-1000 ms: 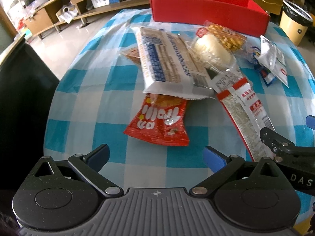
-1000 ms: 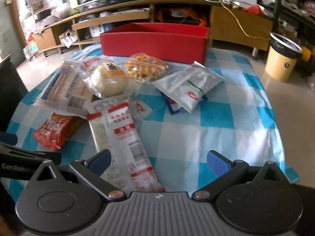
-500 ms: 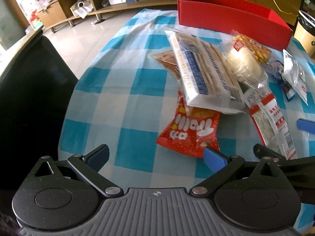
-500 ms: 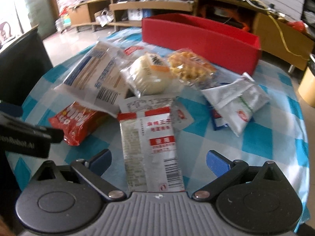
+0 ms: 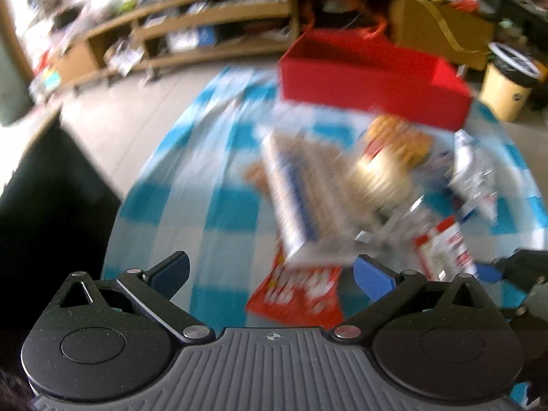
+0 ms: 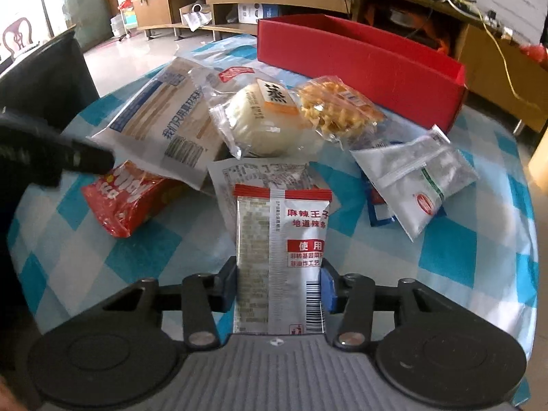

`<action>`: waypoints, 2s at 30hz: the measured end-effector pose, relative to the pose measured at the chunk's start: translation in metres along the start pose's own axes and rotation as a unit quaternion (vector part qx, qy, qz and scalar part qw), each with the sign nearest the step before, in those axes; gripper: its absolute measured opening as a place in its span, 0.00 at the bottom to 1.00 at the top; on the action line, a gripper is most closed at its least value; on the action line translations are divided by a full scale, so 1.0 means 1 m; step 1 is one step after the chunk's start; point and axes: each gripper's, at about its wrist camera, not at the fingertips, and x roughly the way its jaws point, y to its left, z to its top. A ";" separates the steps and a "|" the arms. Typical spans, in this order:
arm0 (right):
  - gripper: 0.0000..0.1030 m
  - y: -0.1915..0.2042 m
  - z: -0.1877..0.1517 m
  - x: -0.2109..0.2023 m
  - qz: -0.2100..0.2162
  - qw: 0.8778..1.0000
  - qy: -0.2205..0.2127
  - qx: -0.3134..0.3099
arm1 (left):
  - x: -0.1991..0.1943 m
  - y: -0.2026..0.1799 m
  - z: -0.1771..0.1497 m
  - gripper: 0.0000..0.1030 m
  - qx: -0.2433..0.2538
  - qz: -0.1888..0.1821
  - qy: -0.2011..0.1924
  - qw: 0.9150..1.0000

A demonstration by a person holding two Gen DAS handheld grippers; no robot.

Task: Organize snacks
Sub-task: 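Grasp the red-white spicy strip packet with the right tool while the left tool grasps the steamed bun, then carry the packet and the steamed bun over the red box with both tools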

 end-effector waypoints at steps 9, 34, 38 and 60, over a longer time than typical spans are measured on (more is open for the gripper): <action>0.42 -0.039 0.000 -0.018 0.018 0.997 -0.021 0.073 | 0.032 -0.072 0.066 1.00 0.107 -0.036 -0.024 0.993; 0.42 -0.065 -0.006 -0.032 0.034 0.992 -0.025 0.117 | 0.057 -0.079 0.044 0.71 0.163 -0.008 0.087 0.983; 0.42 -0.065 -0.006 -0.038 0.044 0.990 -0.038 0.130 | 0.045 -0.074 0.039 0.71 0.161 -0.032 0.079 0.983; 0.42 -0.069 0.020 -0.066 0.065 0.977 -0.092 0.182 | 0.013 -0.051 0.064 0.70 0.077 -0.107 0.027 0.991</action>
